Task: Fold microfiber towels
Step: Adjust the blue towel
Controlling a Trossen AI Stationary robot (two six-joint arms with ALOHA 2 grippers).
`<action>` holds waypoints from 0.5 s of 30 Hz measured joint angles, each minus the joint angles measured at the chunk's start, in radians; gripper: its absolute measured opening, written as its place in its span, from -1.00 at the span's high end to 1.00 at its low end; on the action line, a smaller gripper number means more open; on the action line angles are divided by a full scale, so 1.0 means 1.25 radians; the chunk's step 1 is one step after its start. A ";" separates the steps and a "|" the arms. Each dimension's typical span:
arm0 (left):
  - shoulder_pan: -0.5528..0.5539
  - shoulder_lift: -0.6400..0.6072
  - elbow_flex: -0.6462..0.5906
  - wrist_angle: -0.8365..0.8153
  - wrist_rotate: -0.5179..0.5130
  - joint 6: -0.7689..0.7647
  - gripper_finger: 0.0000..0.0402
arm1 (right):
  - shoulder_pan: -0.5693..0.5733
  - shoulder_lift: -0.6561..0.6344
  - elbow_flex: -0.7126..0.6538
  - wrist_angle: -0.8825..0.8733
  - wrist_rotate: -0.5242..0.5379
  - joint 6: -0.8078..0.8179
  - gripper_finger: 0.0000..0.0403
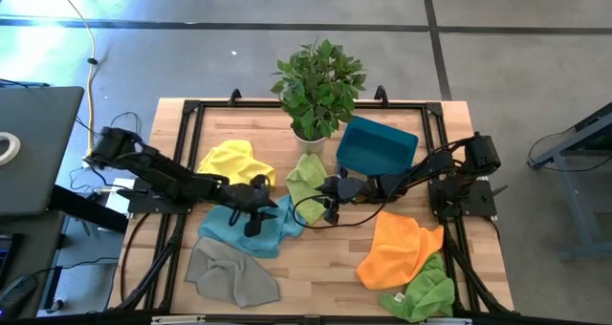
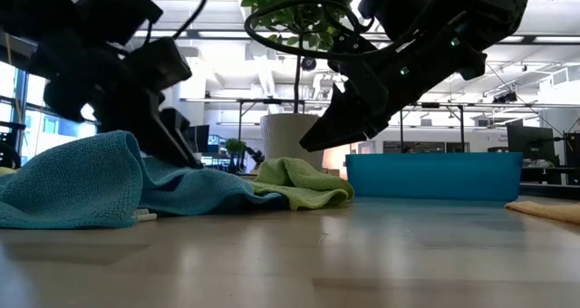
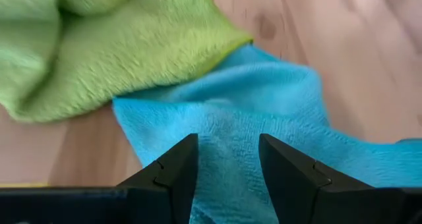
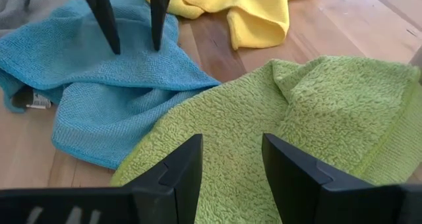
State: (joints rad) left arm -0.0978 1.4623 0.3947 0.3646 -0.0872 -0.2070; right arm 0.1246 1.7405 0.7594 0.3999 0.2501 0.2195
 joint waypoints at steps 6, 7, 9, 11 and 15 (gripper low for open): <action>-0.027 0.071 0.014 -0.011 0.004 0.000 0.24 | 0.000 0.000 -0.001 -0.008 0.000 0.000 0.26; -0.031 0.074 0.015 -0.024 0.003 0.000 0.24 | 0.000 -0.001 -0.001 -0.014 0.000 0.000 0.26; -0.037 0.074 0.018 -0.054 -0.002 0.001 0.24 | 0.000 -0.001 -0.001 -0.029 0.000 0.000 0.26; -0.040 0.069 0.019 -0.095 -0.007 0.001 0.24 | 0.000 -0.001 -0.002 -0.040 0.000 0.000 0.26; -0.043 0.042 0.020 -0.168 -0.009 0.003 0.24 | 0.000 -0.001 -0.002 -0.052 0.000 0.000 0.26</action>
State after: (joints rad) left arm -0.1516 1.5145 0.4194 0.1544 -0.0986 -0.2034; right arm 0.1246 1.7397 0.7567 0.3345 0.2501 0.2195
